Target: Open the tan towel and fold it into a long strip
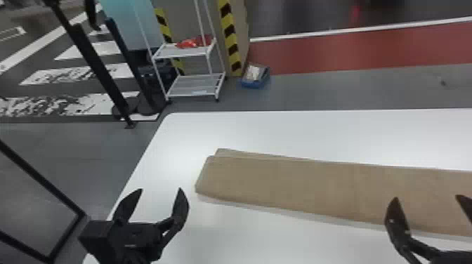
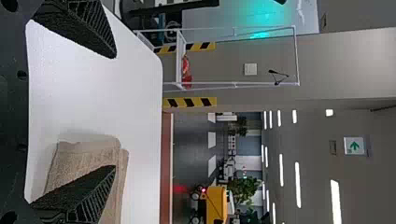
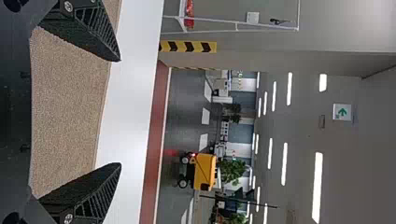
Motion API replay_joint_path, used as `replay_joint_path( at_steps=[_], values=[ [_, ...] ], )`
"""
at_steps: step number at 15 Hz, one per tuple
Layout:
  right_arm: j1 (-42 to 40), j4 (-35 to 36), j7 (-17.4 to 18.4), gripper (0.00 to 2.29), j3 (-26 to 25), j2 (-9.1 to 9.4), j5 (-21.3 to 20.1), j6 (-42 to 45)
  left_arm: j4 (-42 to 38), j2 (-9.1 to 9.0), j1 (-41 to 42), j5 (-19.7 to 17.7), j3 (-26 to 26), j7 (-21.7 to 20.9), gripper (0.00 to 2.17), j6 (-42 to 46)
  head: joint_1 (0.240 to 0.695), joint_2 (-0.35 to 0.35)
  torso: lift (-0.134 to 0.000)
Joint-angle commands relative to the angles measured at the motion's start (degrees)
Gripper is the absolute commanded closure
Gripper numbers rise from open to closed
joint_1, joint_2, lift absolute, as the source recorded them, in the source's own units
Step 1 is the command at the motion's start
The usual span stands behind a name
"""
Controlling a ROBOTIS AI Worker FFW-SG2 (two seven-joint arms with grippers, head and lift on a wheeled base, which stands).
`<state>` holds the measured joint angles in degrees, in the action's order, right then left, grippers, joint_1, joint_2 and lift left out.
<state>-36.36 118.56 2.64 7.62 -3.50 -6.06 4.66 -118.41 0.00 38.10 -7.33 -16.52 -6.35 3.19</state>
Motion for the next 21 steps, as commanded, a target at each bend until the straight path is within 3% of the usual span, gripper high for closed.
replay_joint_path(
  at_steps=[1, 21],
  values=[
    [-0.2, -0.2, 0.0, 0.08, 0.1, 0.16, 0.0, 0.3, 0.0, -0.15, 0.1, -0.2, 0.1, -0.1, 0.03, 0.2, 0.695, 0.279, -0.12],
    [-1.3, -0.4, 0.4, 0.08, 0.2, 0.34, 0.1, 3.3, -0.2, -0.15, 1.1, -0.6, 0.3, -0.6, 0.03, 0.4, 0.695, 0.281, -0.12]
  ],
)
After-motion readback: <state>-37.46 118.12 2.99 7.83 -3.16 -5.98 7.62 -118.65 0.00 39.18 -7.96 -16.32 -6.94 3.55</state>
